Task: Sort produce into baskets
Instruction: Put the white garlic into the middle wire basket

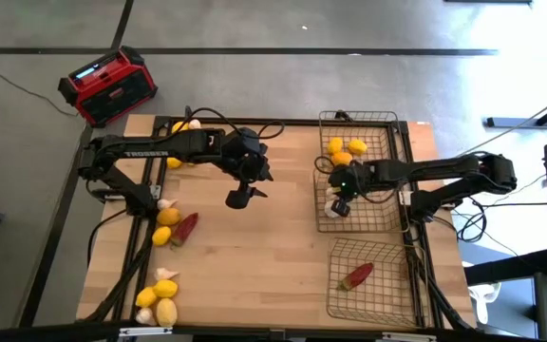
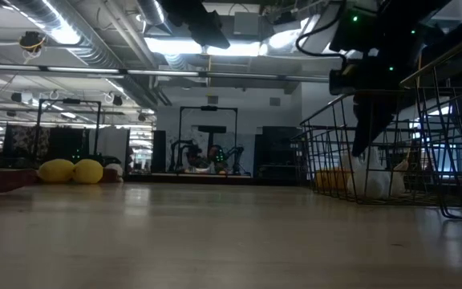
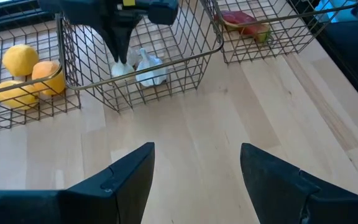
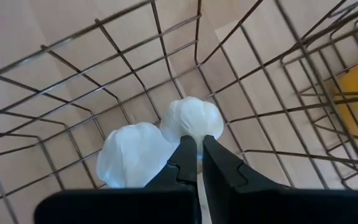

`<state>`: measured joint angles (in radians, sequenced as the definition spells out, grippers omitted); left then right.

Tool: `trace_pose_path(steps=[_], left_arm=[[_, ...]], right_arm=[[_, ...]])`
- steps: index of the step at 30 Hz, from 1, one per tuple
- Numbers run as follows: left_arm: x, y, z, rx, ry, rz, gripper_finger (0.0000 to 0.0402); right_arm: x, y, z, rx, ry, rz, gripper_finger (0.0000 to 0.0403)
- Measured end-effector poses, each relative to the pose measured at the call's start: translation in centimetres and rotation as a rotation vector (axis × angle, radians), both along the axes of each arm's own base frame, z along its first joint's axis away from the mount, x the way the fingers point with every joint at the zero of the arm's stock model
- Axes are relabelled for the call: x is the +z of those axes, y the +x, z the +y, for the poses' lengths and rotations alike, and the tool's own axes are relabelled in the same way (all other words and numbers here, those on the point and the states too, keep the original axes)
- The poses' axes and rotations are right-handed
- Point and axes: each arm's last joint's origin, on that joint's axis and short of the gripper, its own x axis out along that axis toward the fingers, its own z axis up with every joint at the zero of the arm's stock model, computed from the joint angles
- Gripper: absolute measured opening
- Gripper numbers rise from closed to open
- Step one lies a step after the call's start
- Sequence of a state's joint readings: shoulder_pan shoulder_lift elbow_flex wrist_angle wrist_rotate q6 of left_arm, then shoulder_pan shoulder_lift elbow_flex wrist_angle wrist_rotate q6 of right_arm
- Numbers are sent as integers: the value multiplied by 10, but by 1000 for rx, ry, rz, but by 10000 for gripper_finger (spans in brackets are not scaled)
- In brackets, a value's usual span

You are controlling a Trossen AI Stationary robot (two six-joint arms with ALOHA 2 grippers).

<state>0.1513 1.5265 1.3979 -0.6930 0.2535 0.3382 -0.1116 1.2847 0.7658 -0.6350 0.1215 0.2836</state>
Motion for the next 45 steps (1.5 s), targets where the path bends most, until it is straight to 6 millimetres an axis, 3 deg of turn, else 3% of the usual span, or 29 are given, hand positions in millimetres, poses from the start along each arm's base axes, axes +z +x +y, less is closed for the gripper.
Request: trace_pose_path(steps=[21, 31, 36, 39, 45], left_arm=[[0, 0, 0, 2, -2, 1, 233], [0, 0, 0, 4, -4, 0, 233], [0, 0, 0, 23, -23, 4, 233], [0, 0, 0, 31, -31, 6, 233], [0, 0, 0, 35, -34, 7, 233]], right_arm=[[-27, 12, -1, 6, 27, 113, 13], [-27, 12, -1, -1, 23, 105, 88], [-26, 13, -1, 0, 11, 101, 106], [-21, 13, -1, 1, 14, 117, 108], [15, 17, -1, 7, 15, 73, 108]])
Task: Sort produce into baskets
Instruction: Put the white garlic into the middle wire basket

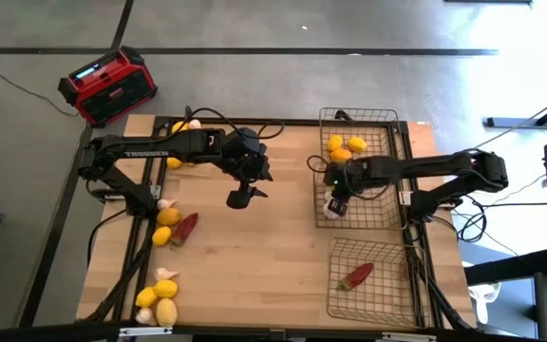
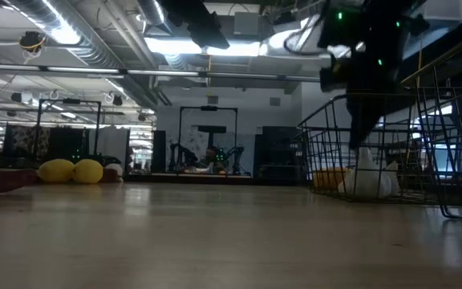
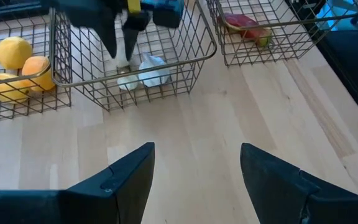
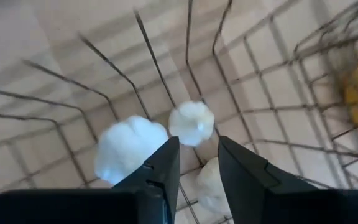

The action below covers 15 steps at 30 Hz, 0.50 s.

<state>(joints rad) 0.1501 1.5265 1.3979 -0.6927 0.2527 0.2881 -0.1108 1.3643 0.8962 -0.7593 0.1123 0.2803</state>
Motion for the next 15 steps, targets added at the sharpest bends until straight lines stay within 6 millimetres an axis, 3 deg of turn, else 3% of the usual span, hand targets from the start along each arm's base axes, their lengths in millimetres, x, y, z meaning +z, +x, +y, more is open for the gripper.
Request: trace_pose_path(steps=[7, 15], left_arm=[[-4, -5, 2, 19, 0, 66, 229], [-17, -28, 25, 214, 77, 322, 202]], right_arm=[[27, -2, 0, 1, -13, -116, 108], [29, -3, -1, -14, -50, -119, 108]])
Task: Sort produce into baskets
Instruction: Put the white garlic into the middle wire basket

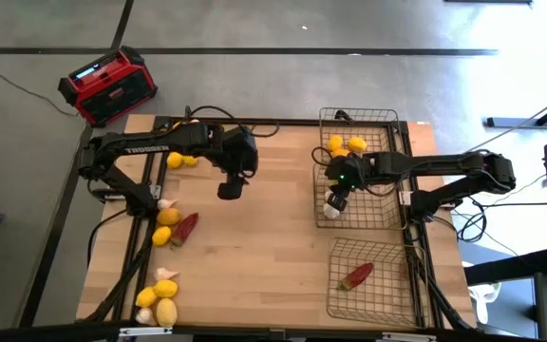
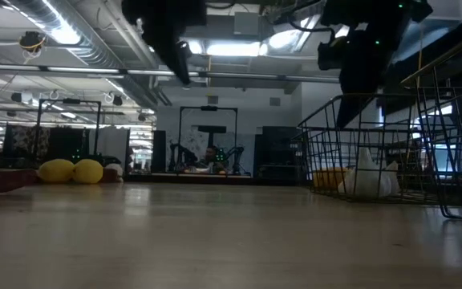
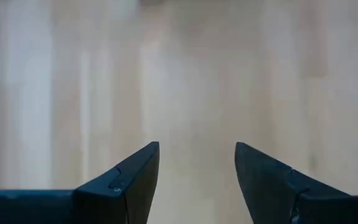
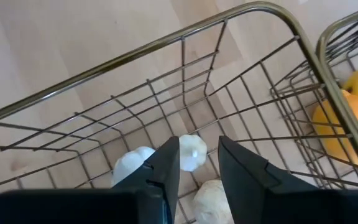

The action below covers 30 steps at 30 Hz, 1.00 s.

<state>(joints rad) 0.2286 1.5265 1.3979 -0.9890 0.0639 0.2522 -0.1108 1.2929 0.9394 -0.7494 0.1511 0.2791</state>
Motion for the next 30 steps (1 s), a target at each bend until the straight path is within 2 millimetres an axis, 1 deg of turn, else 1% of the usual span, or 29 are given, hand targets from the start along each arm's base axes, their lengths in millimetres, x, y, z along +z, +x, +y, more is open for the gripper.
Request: trace_pose_path(steps=[4, 8, 12, 16, 21, 25, 30], left_arm=[[-3, -11, 17, 95, 44, 84, 190], [-3, -23, 37, 206, 128, 159, 181], [-2, -38, 64, 334, 200, 204, 175], [-2, -54, 92, 462, 203, 220, 174], [0, -75, 126, 634, 197, 187, 174], [1, -90, 148, 759, 199, 143, 174], [6, -100, 172, 843, 253, 36, 175]], right_arm=[[0, 0, 0, -7, -13, 3, 108], [0, -1, 0, -6, -12, 7, 108], [1, -2, 0, -7, -12, 6, 108], [5, -6, 3, 4, -12, 9, 108], [19, -8, 15, 41, -47, -77, 108], [28, -6, 26, 86, -74, -174, 108], [34, 1, 33, 163, -110, -249, 108]])
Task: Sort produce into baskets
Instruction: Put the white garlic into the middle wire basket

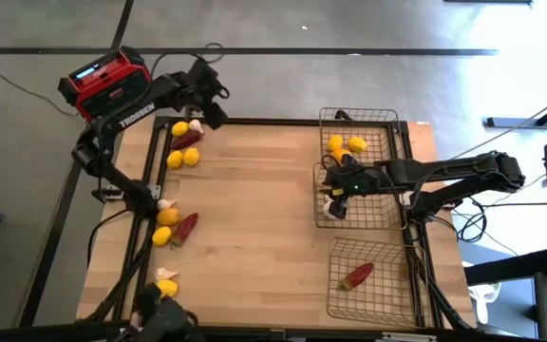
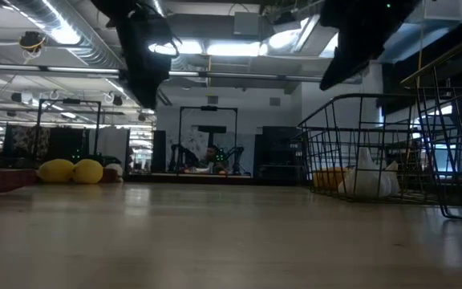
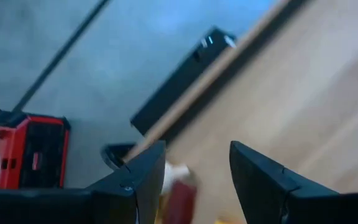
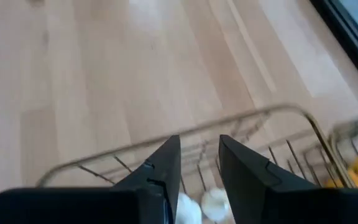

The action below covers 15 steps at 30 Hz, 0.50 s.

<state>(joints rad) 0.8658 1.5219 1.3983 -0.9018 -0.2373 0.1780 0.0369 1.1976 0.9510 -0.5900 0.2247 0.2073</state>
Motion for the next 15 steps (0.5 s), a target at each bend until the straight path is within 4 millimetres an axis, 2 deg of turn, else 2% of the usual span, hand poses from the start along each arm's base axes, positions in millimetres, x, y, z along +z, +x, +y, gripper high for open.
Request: trace_pose_path(steps=[7, 15], left_arm=[[8, -6, 19, 45, 116, -86, 189], [-12, -8, 36, 159, 98, -19, 281]], right_arm=[[1, 1, 1, 7, -4, -16, 108], [1, 1, 1, 13, -10, -13, 108]])
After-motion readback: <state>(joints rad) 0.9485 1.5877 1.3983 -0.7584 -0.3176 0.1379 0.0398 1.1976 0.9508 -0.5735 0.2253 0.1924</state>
